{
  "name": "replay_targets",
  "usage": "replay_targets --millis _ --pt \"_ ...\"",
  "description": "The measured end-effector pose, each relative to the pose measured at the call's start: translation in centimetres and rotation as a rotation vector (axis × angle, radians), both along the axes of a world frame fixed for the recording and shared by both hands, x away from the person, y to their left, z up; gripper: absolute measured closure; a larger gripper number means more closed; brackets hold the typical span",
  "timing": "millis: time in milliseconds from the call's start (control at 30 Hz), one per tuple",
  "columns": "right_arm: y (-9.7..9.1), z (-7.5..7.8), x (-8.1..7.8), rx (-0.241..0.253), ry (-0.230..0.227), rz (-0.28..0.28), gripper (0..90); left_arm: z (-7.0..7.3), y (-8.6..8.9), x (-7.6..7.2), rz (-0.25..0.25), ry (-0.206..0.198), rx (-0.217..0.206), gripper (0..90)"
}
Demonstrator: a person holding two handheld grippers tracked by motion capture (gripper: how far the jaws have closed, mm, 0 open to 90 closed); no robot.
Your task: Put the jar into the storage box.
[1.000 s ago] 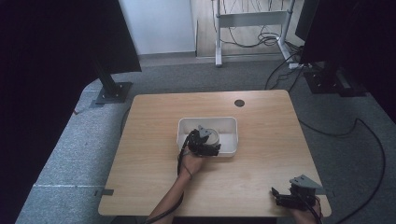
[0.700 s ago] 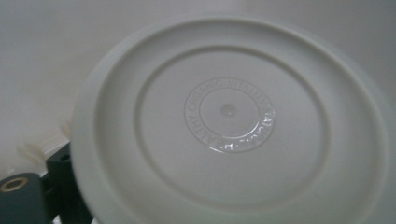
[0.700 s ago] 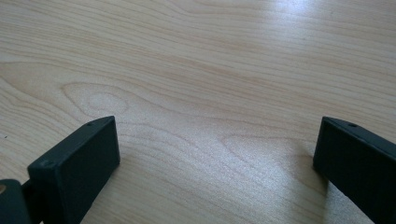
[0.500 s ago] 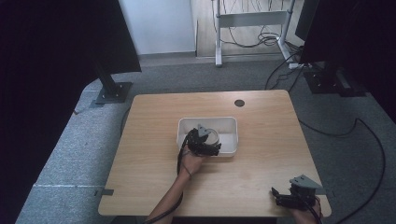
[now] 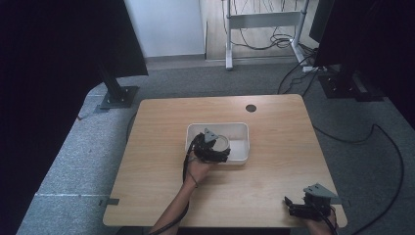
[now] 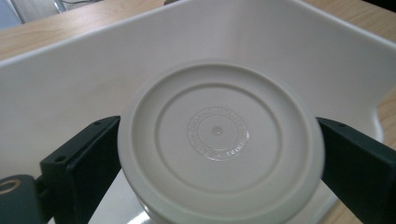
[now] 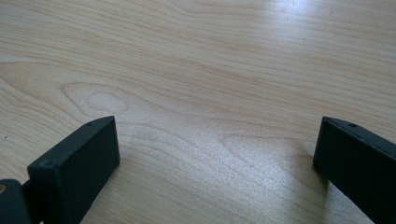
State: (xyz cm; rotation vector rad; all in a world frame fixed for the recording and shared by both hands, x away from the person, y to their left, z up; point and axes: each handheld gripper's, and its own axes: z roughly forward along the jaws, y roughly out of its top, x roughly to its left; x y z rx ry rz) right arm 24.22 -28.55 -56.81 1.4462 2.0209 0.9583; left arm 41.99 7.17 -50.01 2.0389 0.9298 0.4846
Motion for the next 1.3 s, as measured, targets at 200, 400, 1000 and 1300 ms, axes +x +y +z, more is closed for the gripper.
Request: replay_targets --millis 200,400,1000,1300 --pt "0.0 0.0 0.0 0.001 0.001 -0.001 0.0 0.6 0.3 -0.5 -0.019 -0.006 -0.006 4.2" --pt "0.0 0.0 0.0 0.001 0.001 -0.001 0.0 1.2 0.8 -0.9 -0.033 -0.008 -0.011 4.3" --pt "0.0 0.0 0.0 0.0 0.001 -0.002 0.0 1.6 2.2 -2.6 -0.082 -0.001 -0.019 4.6" --pt "0.0 0.0 0.0 0.0 0.001 -0.003 0.0 2.0 3.0 -3.5 -0.094 -0.002 -0.032 4.7"
